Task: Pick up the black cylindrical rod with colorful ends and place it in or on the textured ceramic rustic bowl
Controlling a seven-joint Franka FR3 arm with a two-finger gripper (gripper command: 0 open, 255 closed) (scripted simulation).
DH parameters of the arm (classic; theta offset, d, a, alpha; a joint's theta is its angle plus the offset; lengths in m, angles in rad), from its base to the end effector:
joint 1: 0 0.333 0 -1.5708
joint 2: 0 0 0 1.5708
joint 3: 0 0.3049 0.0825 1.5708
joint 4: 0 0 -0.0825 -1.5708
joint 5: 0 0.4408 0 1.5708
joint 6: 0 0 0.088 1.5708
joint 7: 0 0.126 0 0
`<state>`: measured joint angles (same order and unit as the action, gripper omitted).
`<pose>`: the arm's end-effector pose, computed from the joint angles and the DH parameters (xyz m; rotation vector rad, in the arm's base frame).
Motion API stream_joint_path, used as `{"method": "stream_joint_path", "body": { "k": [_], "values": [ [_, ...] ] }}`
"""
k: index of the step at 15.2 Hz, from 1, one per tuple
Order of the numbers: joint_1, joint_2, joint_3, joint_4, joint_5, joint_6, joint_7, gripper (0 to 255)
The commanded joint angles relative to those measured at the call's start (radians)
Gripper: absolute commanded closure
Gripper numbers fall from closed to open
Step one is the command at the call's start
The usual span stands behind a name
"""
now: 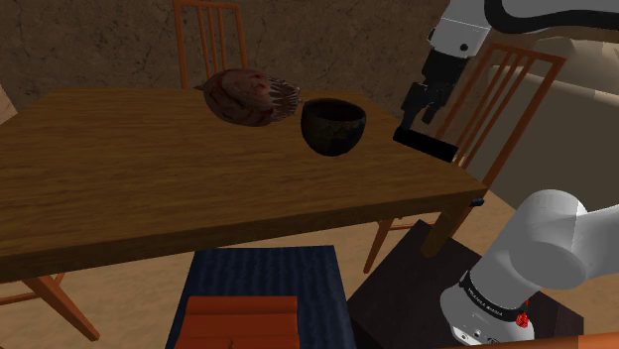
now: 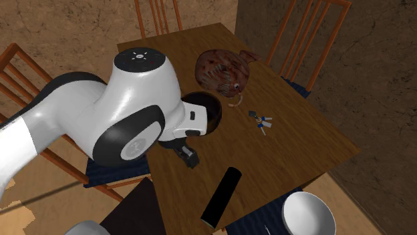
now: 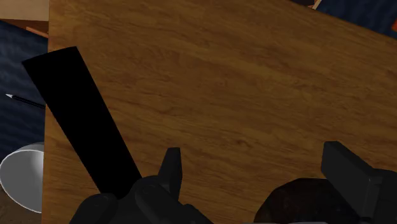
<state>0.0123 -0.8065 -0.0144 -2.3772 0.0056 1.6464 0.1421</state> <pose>0.3751 -0.0009 0.5671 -3.1104 0.2187 -0.1159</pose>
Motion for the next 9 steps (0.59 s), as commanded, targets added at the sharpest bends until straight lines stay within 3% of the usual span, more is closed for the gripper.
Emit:
{"method": "stream_joint_path", "body": {
  "k": [1, 9],
  "values": [
    [0.0, 0.0, 0.0, 0.0, 0.0, 0.0, 0.0, 0],
    [-0.04, 0.05, -0.17, -0.042, -0.149, 0.078, -0.25, 0]
  ]
}}
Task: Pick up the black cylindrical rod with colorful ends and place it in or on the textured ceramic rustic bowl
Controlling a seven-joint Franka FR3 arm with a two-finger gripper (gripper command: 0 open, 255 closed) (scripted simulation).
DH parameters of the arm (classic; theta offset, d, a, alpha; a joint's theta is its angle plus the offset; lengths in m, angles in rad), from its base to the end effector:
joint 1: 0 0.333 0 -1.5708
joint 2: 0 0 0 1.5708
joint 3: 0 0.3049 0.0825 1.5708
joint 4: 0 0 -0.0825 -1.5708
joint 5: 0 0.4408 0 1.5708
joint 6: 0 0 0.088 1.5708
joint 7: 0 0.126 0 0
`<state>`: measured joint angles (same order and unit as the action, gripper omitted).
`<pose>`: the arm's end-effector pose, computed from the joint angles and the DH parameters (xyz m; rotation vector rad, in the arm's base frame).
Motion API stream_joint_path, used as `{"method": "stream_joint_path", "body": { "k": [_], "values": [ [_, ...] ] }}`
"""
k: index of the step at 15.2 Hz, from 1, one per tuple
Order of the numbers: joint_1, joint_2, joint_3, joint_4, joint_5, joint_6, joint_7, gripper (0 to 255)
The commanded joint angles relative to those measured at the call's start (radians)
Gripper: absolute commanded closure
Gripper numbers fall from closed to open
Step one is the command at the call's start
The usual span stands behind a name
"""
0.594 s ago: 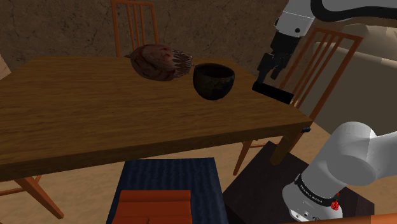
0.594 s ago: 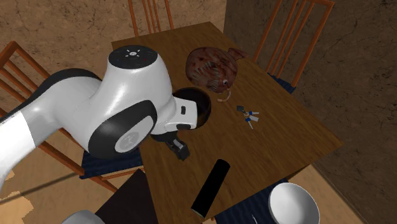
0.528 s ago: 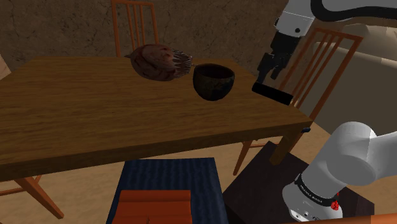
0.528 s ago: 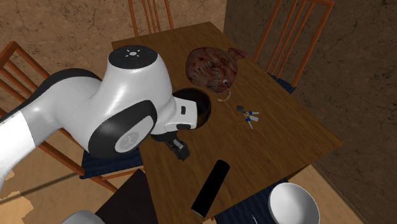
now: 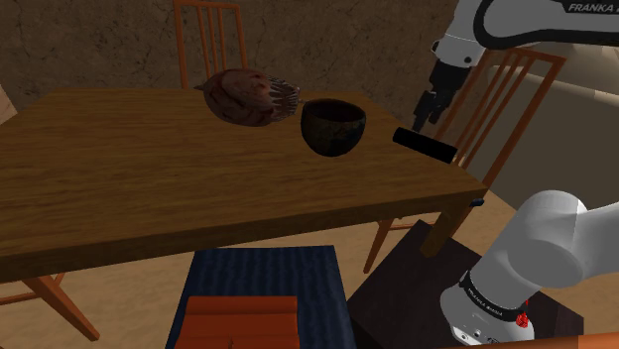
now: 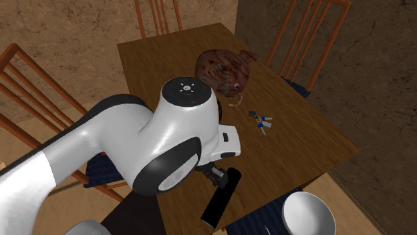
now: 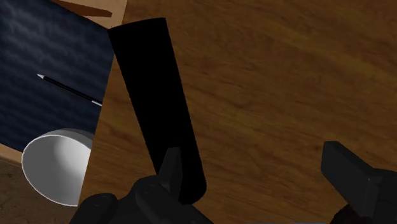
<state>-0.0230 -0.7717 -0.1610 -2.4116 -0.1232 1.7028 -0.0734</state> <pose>0.3803 -0.0904 0.5362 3.1226 -0.0873 0.0867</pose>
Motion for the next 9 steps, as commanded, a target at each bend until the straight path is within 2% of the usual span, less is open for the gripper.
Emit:
{"method": "stream_joint_path", "body": {
  "k": [1, 4, 9],
  "values": [
    [-0.009, 0.028, -0.045, -0.006, -0.038, 0.034, -0.065, 0],
    [-0.021, 0.075, -0.11, 0.004, -0.087, 0.075, -0.156, 0],
    [-0.025, 0.083, -0.127, -0.045, -0.1, 0.133, -0.164, 0]
  ]
}}
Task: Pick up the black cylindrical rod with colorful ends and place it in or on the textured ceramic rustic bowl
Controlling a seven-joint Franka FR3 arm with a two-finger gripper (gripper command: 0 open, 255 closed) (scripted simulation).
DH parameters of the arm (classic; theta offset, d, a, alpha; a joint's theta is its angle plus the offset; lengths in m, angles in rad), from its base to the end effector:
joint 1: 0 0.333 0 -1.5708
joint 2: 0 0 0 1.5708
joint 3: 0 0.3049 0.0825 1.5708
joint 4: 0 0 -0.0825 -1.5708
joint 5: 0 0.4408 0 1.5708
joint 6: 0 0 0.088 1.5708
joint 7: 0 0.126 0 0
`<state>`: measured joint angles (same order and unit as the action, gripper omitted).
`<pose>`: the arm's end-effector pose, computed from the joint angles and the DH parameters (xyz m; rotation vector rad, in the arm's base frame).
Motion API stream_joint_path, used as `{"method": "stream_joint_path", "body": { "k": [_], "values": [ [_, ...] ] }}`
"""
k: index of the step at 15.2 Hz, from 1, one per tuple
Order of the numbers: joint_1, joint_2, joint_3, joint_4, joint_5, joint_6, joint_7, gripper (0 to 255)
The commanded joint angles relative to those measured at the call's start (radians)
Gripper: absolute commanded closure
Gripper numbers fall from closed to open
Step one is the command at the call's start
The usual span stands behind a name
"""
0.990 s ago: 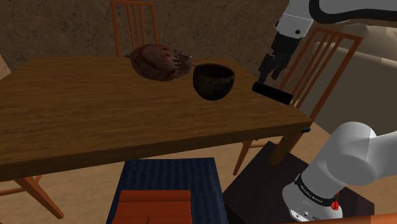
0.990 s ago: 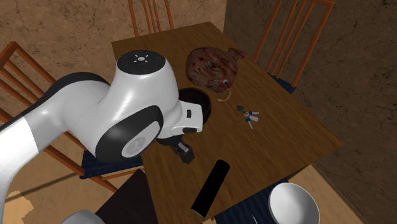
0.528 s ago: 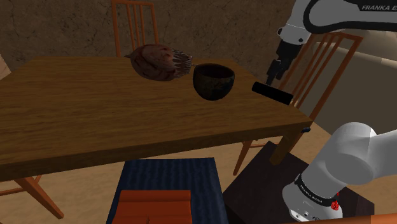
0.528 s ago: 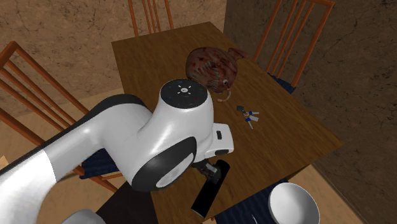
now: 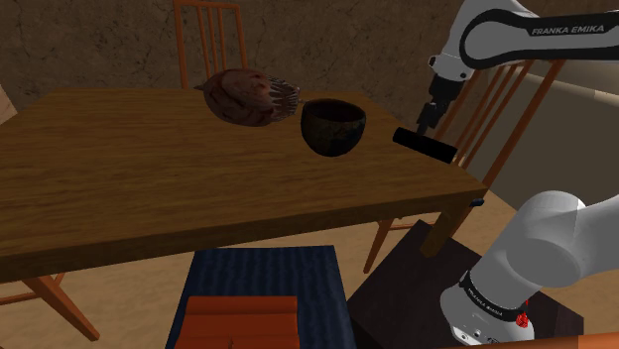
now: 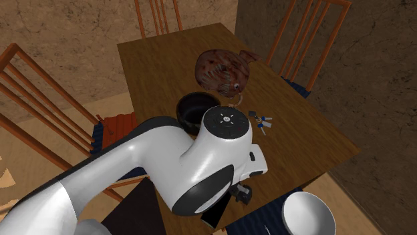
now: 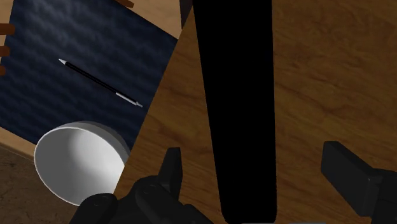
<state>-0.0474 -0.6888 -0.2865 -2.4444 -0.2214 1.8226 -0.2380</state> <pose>0.3896 -0.1609 0.4884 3.0941 0.0196 0.0623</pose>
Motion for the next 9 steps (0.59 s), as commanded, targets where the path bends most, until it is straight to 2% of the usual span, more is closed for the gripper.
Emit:
{"method": "stream_joint_path", "body": {
  "k": [1, 3, 9],
  "values": [
    [-0.001, 0.002, -0.004, -0.025, -0.004, 0.027, 0.001, 0],
    [-0.003, 0.007, -0.011, -0.056, -0.009, 0.063, 0.002, 0],
    [-0.003, 0.007, -0.011, -0.056, -0.009, 0.063, 0.002, 0]
  ]
}}
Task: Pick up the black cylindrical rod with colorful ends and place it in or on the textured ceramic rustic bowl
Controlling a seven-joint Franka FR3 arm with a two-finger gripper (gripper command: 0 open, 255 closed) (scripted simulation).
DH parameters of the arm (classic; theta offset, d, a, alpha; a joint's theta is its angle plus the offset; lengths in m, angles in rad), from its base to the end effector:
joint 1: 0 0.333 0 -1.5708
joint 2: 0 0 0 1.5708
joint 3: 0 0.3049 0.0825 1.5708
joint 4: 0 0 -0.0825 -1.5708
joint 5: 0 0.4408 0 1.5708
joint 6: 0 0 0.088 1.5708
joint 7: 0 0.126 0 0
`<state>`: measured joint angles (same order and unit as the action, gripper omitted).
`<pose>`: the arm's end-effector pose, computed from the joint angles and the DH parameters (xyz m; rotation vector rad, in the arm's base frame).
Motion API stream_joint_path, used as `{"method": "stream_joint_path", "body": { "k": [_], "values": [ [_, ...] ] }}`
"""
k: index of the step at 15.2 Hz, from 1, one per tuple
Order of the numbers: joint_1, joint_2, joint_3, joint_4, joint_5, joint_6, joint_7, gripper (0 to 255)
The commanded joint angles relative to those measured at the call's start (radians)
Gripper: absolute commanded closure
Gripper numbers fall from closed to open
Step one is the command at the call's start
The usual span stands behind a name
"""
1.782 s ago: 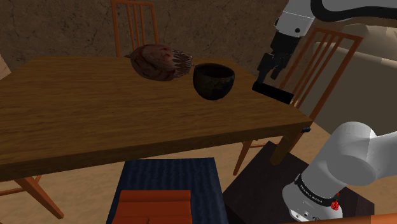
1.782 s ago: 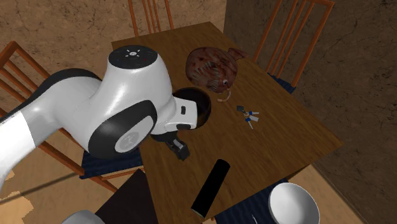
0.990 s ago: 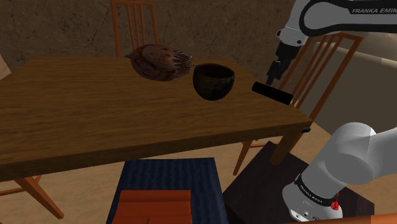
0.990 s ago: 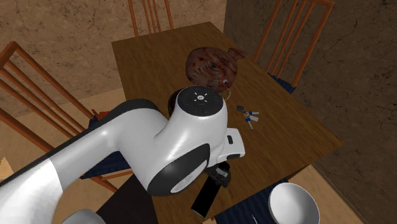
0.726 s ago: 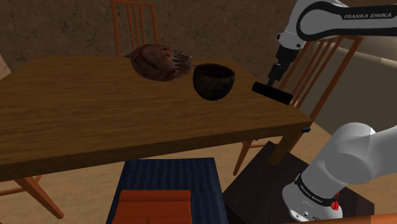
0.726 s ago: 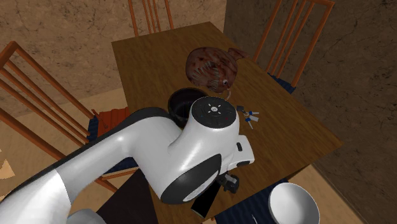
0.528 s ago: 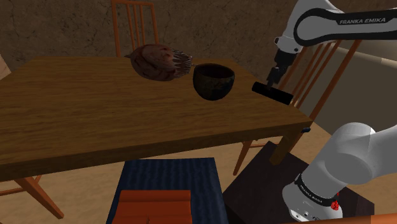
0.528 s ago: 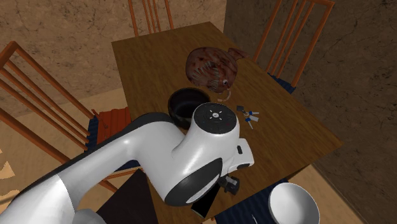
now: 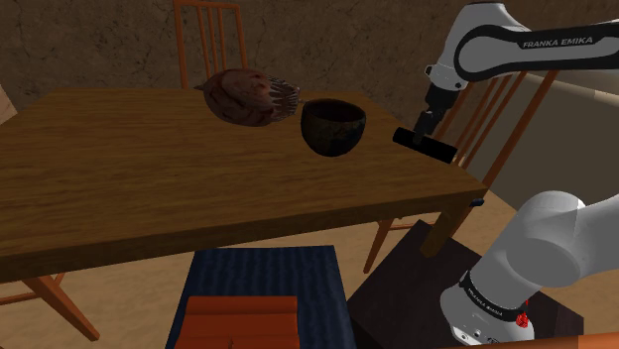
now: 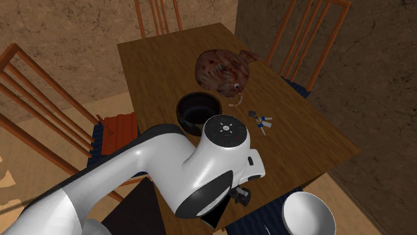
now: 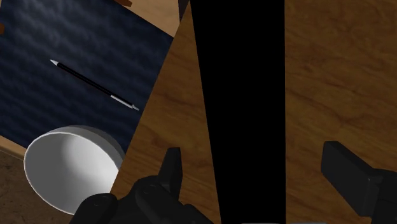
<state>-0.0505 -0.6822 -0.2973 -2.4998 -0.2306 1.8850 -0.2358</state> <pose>0.3897 -0.1613 0.4612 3.0937 0.0209 0.0626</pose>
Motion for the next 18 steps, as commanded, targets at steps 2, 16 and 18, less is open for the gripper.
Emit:
{"method": "stream_joint_path", "body": {
  "k": [2, 16, 18],
  "values": [
    [0.0, 0.0, 0.0, 0.0, 0.0, 0.0, 0.0, 0],
    [0.003, -0.003, 0.009, 0.051, 0.008, -0.054, -0.003, 255],
    [0.005, -0.003, 0.013, 0.078, 0.012, -0.08, -0.005, 255]
  ]
}}
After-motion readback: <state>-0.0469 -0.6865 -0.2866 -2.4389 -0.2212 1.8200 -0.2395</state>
